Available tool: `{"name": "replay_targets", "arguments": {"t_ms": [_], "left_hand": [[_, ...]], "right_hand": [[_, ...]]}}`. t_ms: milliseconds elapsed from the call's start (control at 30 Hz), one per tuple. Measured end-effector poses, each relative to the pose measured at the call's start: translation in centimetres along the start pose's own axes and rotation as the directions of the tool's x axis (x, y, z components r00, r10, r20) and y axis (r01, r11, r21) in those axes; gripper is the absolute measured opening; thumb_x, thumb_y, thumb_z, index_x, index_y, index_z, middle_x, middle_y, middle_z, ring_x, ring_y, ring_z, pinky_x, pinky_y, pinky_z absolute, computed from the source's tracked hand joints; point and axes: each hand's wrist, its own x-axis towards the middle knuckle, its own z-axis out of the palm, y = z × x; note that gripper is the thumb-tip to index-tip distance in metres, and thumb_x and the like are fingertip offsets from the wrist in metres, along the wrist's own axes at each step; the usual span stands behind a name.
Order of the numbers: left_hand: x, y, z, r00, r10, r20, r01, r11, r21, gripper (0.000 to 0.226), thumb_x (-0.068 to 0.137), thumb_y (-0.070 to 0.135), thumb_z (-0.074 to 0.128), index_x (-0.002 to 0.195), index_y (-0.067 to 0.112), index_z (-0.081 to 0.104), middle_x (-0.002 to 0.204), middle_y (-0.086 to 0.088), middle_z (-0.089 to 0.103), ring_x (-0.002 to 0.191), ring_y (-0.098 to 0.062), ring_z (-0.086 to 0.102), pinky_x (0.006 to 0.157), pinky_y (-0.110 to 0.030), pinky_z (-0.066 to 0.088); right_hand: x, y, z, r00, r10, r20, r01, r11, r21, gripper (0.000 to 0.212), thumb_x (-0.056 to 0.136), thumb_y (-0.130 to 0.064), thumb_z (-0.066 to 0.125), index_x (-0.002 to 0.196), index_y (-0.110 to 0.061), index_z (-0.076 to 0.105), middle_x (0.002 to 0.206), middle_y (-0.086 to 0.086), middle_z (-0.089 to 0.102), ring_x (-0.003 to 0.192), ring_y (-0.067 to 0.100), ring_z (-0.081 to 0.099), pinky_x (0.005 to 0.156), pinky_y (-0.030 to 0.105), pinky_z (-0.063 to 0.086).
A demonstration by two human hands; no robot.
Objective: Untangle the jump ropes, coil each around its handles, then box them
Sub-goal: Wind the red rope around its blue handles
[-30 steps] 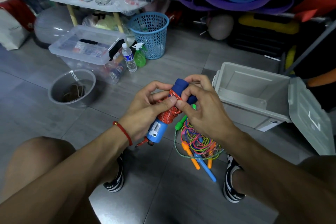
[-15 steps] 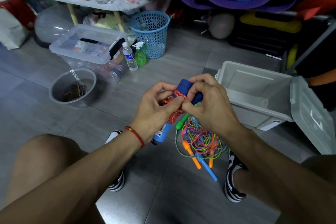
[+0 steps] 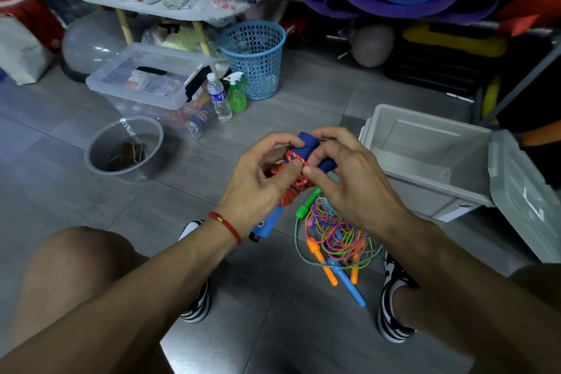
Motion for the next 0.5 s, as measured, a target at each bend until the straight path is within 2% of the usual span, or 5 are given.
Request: {"name": "replay_targets", "arguments": {"t_ms": [100,200,267,400,500], "left_hand": [[-0.1,0.1,-0.2,1.000,-0.009,0.006,0.008,1.000,0.018,0.019,0.097,-0.001,0.059,0.115,0.004,0.058,0.104,-0.015,0.074,0.083,-0.029,0.070,0.072,-0.055,0.058],[-0.1,-0.2,-0.1,1.000,0.016,0.015,-0.017,0.998,0.065,0.013,0.097,0.001,0.059,0.109,0.006,0.060,0.101,-0.016,0.072,0.083,-0.023,0.068,0.071,-0.047,0.057],[-0.1,-0.5,0.0,0.999,0.033,0.018,-0.035,0.996,0.083,0.008,0.097,0.002,0.059,0.104,0.006,0.061,0.099,-0.017,0.070,0.086,-0.029,0.068,0.077,-0.048,0.059],[0.3,-1.0,0.1,0.999,0.041,0.034,-0.044,0.995,0.088,0.003,0.097,0.009,0.060,0.099,0.010,0.061,0.097,-0.019,0.069,0.094,-0.044,0.065,0.080,-0.063,0.054],[0.3,-1.1,0.1,0.997,0.029,0.076,-0.034,0.997,0.072,0.006,0.095,0.014,0.060,0.100,0.012,0.060,0.098,-0.015,0.070,0.094,-0.047,0.064,0.079,-0.067,0.052]], "right_hand": [[-0.1,0.3,-0.6,0.992,-0.010,0.127,0.009,1.000,0.010,0.018,0.086,-0.022,0.076,0.099,-0.019,0.063,0.137,-0.009,0.043,0.116,0.002,0.052,0.100,0.026,0.047],[-0.1,0.3,-0.5,0.994,0.014,0.106,-0.013,1.000,-0.011,0.023,0.082,-0.026,0.081,0.095,-0.021,0.063,0.134,-0.009,0.045,0.113,0.002,0.053,0.099,0.025,0.047],[-0.1,0.1,-0.1,0.997,0.061,0.037,-0.061,0.998,0.010,0.021,0.079,-0.025,0.083,0.089,-0.021,0.066,0.130,-0.011,0.050,0.108,0.002,0.055,0.094,0.021,0.046],[0.5,-0.1,-0.2,0.967,0.256,-0.006,-0.253,0.956,0.150,0.020,0.067,-0.021,0.091,0.077,-0.024,0.074,0.119,-0.016,0.058,0.107,0.000,0.060,0.093,0.026,0.051],[0.6,-0.1,-0.5,0.944,0.327,-0.029,-0.316,0.929,0.193,0.019,0.064,-0.021,0.092,0.074,-0.024,0.076,0.115,-0.017,0.062,0.102,-0.005,0.061,0.089,0.013,0.047]]}}
